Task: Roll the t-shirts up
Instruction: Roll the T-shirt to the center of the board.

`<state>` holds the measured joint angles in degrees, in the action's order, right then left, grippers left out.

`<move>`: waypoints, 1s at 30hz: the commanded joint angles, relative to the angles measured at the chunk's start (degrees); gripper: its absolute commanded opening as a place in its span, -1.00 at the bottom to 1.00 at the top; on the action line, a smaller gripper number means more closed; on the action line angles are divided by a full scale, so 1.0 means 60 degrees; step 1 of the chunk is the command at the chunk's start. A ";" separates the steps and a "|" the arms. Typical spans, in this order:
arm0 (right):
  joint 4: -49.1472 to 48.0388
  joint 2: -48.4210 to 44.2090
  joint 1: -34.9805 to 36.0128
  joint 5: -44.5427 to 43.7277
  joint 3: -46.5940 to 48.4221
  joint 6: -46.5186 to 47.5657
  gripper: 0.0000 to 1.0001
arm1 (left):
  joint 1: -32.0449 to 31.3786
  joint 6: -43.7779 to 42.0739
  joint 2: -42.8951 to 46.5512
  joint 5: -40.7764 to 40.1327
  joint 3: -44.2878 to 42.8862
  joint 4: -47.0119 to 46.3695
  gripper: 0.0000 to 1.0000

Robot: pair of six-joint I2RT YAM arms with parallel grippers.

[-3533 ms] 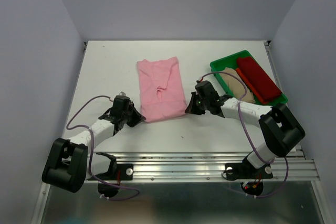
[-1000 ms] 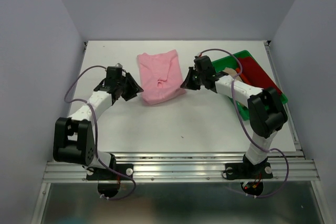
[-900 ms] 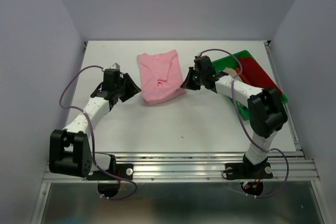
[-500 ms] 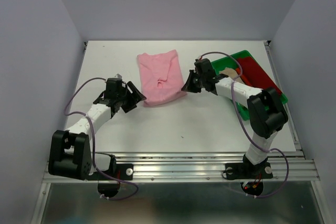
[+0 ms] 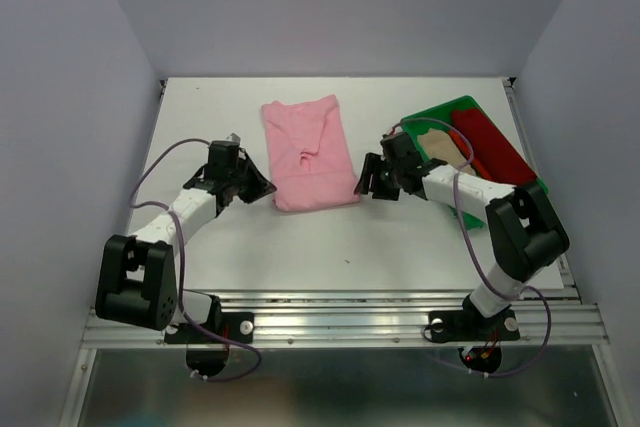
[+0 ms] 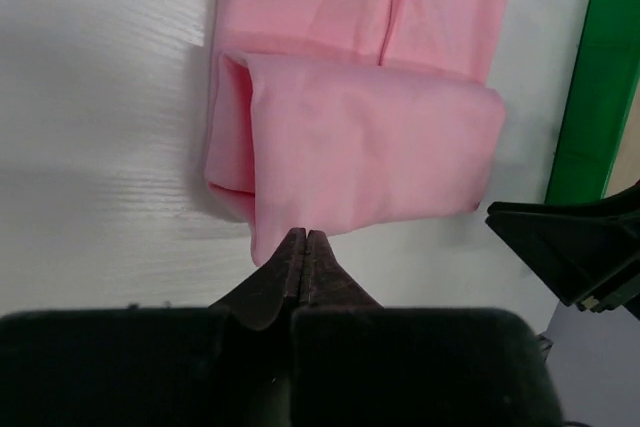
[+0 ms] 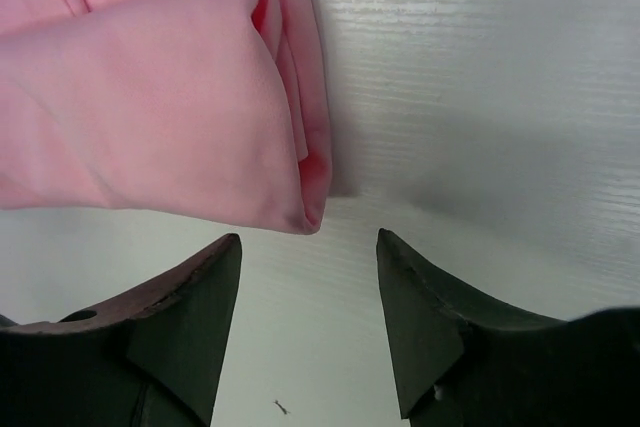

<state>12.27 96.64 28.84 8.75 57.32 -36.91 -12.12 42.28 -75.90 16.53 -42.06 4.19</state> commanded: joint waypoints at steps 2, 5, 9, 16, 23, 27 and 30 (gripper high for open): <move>0.0239 -0.0361 -0.0061 -0.0946 0.1138 0.0803 0.14 | -0.0367 -0.0177 -0.0562 0.0072 -0.1000 -0.0170 -1.00; 0.0182 0.0063 -0.0061 -0.0917 0.1841 0.0906 -0.33 | -0.0543 -0.0177 -0.0885 -0.0104 -0.1308 -0.0229 -1.00; 0.0181 0.0984 -0.0061 -0.0568 0.2996 0.1257 -0.73 | -0.0587 -0.0089 -0.1528 -0.0090 -0.1266 -0.0331 -1.00; 0.0386 0.2671 -0.0061 -0.0390 0.4172 0.1741 -0.77 | -0.0587 -0.0104 -0.2276 -0.0207 -0.0768 -0.0566 -1.00; 0.0328 0.3785 -0.0061 -0.0697 0.4378 0.1874 -0.81 | -0.0573 -0.0250 -0.2819 -0.0266 -0.0621 -0.0624 -1.00; -0.0036 0.3597 -0.0061 -0.0756 0.3808 0.1670 -0.84 | -0.0587 -0.0469 -0.3111 -0.0572 -0.0694 -0.0435 -1.00; -0.0316 0.3288 0.0027 -0.0770 0.3149 0.1508 -0.85 | -0.0573 -0.0616 -0.3360 -0.0792 -0.0855 -0.0274 -1.00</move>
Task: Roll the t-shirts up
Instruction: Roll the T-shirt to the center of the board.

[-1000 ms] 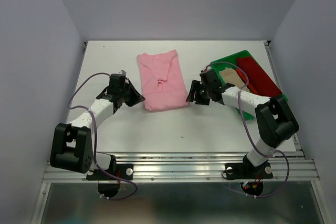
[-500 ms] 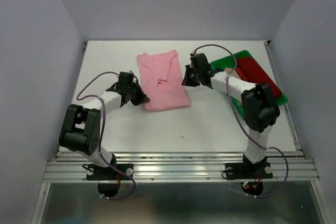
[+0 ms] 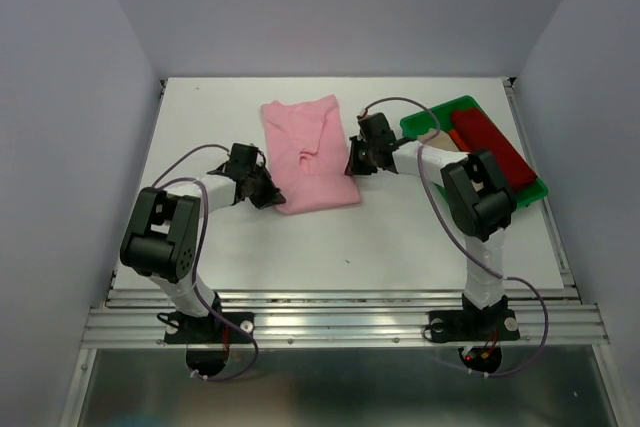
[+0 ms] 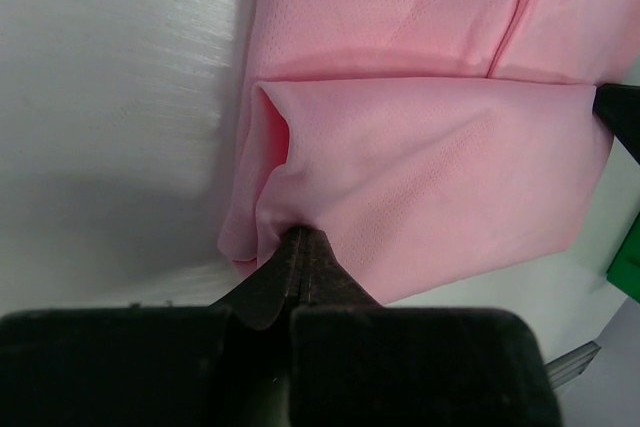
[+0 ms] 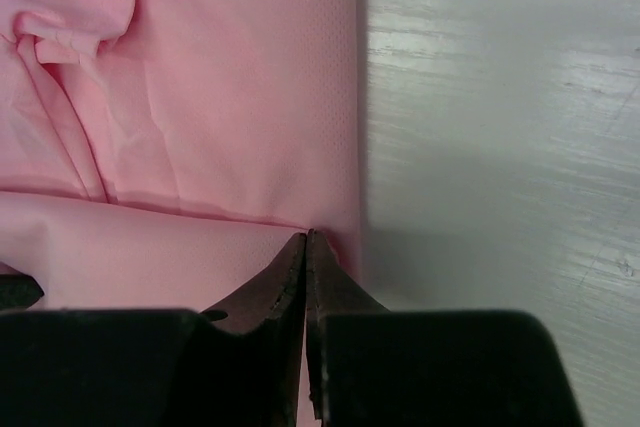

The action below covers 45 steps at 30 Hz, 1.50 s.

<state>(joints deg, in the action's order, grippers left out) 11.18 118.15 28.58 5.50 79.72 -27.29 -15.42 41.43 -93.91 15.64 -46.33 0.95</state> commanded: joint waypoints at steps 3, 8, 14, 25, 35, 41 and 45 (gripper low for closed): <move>-0.0325 -0.0530 0.0174 -0.0169 -0.1303 -0.0212 -0.88 | -0.0037 -0.0649 -0.0491 -0.0761 -0.0335 0.0339 -1.00; -0.0647 -0.1715 0.0553 -0.0257 -0.2782 -0.0944 -0.92 | -0.0037 -0.0913 -0.0638 -0.1126 -0.0701 0.0647 -1.00; -0.0795 -0.3107 0.1401 -0.0315 -0.4117 -0.1853 -0.91 | -0.0023 -0.1426 -0.1018 -0.1464 -0.1549 0.1013 -1.00; 0.0860 -0.4134 0.2121 -0.3093 -0.2962 -0.1035 -0.76 | 0.0036 -0.2027 0.0312 -0.2357 -0.3059 0.2448 -0.71; 0.2033 -0.2703 0.4506 -0.5910 0.0275 0.1763 0.28 | 0.1615 -0.2101 0.2364 -0.2270 -0.3486 0.3283 -0.39; 0.2033 -0.1251 0.5300 -0.6481 0.1900 0.3140 0.60 | 0.3593 -0.1720 0.3550 -0.2328 -0.2609 0.3460 -0.38; 0.2033 -0.0386 0.5667 -0.6893 0.2371 0.3800 0.68 | 0.4195 -0.1675 0.4035 -0.2270 -0.2212 0.3430 -0.38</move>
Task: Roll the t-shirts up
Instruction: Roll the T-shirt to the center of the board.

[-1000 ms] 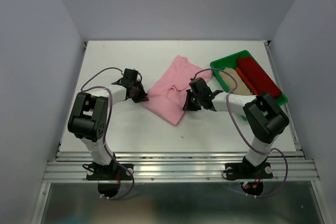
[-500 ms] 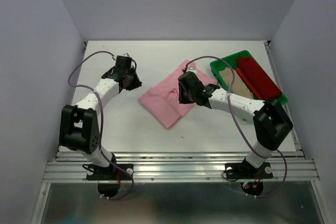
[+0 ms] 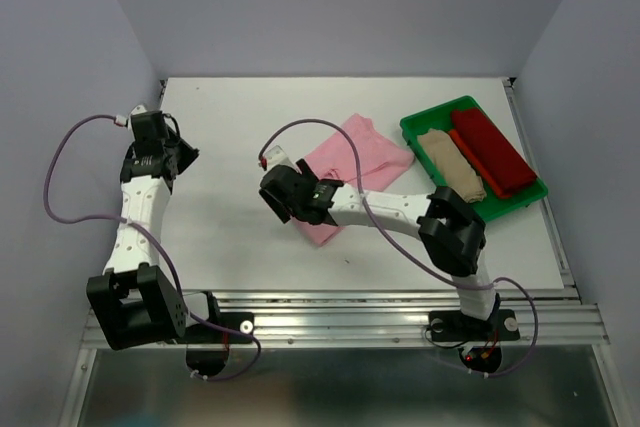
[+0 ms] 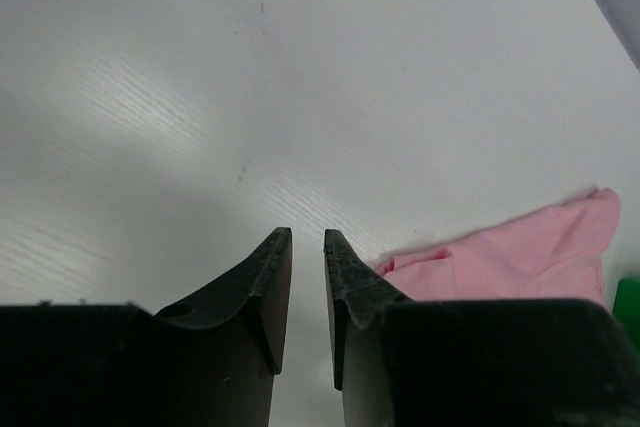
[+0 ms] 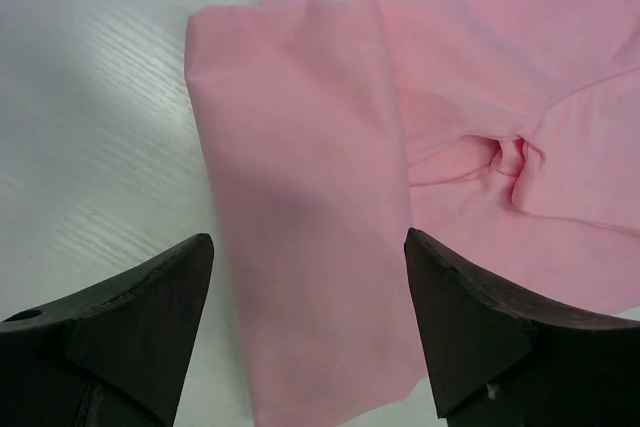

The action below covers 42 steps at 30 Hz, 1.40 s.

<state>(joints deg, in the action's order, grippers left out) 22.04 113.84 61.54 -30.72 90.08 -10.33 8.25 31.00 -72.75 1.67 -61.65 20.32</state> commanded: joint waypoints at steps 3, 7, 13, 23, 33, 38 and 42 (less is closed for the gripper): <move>0.0237 0.0801 0.0363 -0.0886 0.0806 0.1266 0.74 | 0.0339 0.0018 0.0538 0.0262 0.0489 0.0232 -0.38; 0.0223 0.1255 0.0364 -0.0871 0.0894 0.1282 0.75 | 0.0339 0.0033 0.0509 0.0512 0.0709 0.0086 -0.38; 0.0194 0.1475 0.0364 -0.0681 0.0792 0.1165 0.76 | 0.0353 0.0018 0.0480 0.0688 0.0885 -0.0031 -0.38; 0.0076 0.1534 0.0364 -0.0373 0.0660 0.1047 0.75 | 0.0353 0.0018 0.0494 0.0878 0.1134 -0.0207 -0.38; 0.0062 0.2046 0.0364 -0.0666 0.0543 0.0872 0.55 | 0.0353 -0.0011 0.0494 0.0922 0.1222 -0.0251 -0.38; -0.0026 0.2237 0.0364 -0.0856 0.0382 0.0667 0.44 | 0.0353 -0.0011 0.0523 0.0952 0.1295 -0.0266 -0.38; -0.0435 0.2106 0.0364 -0.1003 0.0017 0.0506 0.05 | 0.0353 -0.0011 0.0553 0.0966 0.1310 -0.0266 -0.38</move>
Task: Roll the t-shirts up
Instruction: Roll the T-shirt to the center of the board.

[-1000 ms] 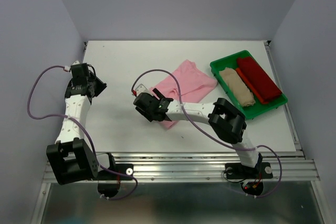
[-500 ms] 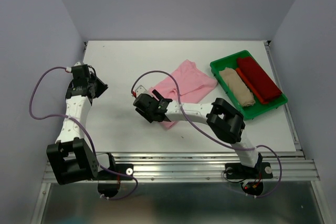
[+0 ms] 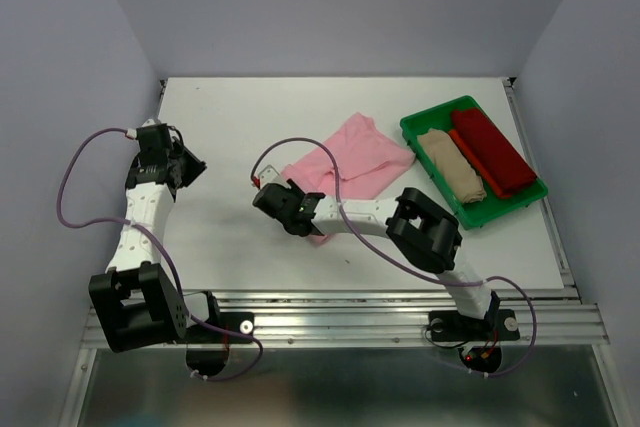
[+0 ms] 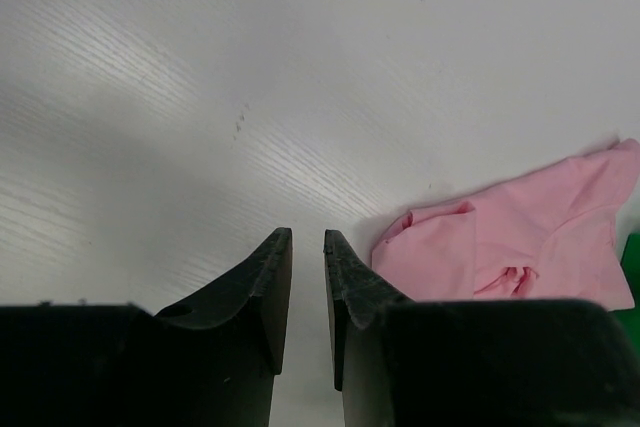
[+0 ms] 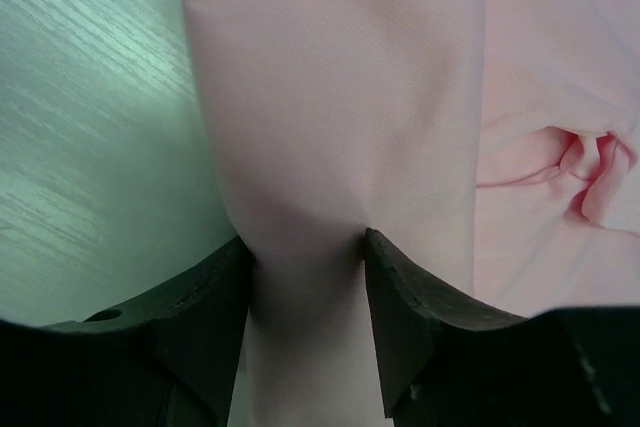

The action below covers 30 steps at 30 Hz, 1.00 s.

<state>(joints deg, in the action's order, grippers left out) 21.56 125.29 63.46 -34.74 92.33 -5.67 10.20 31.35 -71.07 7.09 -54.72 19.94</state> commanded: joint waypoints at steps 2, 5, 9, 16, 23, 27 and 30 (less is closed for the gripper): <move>-0.0444 0.0109 0.0043 -0.0347 -0.0404 -0.0314 -0.13 | 0.0029 -0.0069 0.0302 0.0063 0.0169 -0.0204 -0.38; -0.0459 0.0079 0.0043 -0.0333 -0.0316 -0.0329 -0.38 | 0.0029 -0.0069 0.0331 0.0063 0.0199 -0.0189 -0.38; -0.0473 -0.0037 0.0043 -0.0055 -0.0228 -0.0446 -0.77 | 0.0029 -0.0084 0.0375 0.0063 0.0272 -0.0175 -0.38; -0.0488 -0.0462 -0.0045 0.1086 -0.0169 -0.1001 -0.95 | 0.0029 -0.0157 0.0434 0.0048 0.0301 -0.0116 -0.38; -0.0605 -0.0726 -0.0235 0.2844 -0.0037 -0.1939 -0.96 | 0.0029 -0.0187 0.0448 0.0048 0.0272 -0.0087 -0.38; -0.0912 -0.0902 -0.0527 0.4160 -0.0096 -0.2481 -0.98 | 0.0029 -0.0245 0.0507 -0.0010 0.0214 -0.0014 -0.38; -0.1161 -0.1063 -0.0747 0.5053 -0.0184 -0.2921 -0.99 | 0.0029 -0.0274 0.0551 -0.0054 0.0141 0.0030 -0.38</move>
<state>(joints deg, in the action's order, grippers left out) 18.72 122.89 60.73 -14.41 90.91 -18.22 10.22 31.05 -70.30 7.07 -53.12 20.03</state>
